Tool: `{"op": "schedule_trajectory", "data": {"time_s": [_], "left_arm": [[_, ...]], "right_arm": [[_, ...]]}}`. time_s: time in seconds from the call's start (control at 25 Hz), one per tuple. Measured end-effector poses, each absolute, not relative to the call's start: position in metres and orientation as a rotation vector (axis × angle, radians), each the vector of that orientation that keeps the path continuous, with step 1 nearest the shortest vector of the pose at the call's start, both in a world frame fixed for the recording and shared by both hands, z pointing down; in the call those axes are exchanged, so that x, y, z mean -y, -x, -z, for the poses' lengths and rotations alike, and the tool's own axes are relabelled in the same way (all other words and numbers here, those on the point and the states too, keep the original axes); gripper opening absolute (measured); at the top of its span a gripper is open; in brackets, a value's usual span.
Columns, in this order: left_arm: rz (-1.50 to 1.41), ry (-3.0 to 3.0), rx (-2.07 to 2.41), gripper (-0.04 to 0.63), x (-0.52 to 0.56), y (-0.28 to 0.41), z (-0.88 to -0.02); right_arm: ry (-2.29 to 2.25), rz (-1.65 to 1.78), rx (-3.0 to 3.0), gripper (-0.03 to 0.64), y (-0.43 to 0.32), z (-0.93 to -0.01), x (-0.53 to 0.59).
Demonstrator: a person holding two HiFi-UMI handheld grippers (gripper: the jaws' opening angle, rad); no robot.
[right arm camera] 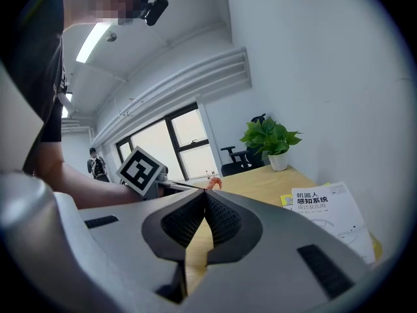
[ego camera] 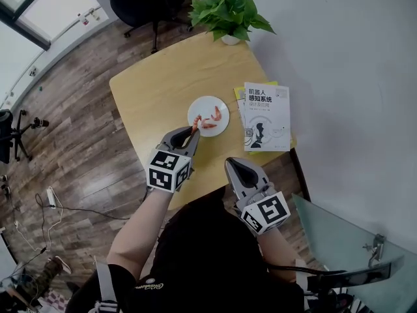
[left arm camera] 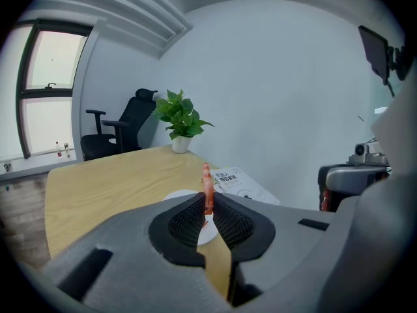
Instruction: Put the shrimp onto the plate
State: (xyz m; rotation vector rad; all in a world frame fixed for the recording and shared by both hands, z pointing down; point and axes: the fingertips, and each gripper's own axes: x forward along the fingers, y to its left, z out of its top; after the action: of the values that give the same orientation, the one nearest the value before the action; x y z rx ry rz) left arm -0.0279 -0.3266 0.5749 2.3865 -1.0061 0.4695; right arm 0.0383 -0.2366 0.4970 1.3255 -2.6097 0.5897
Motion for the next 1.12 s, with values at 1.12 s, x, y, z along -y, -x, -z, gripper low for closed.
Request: {"op": "schedule_trajectory", "data": {"time_s": [1.12], "left_arm": [[-0.925,-2.168,0.547,0.035,0.378,-0.009,-0.694]], "right_arm": [[-1.432,-0.637,2.534,0.003,-0.065,-0.507,0.235]]}}
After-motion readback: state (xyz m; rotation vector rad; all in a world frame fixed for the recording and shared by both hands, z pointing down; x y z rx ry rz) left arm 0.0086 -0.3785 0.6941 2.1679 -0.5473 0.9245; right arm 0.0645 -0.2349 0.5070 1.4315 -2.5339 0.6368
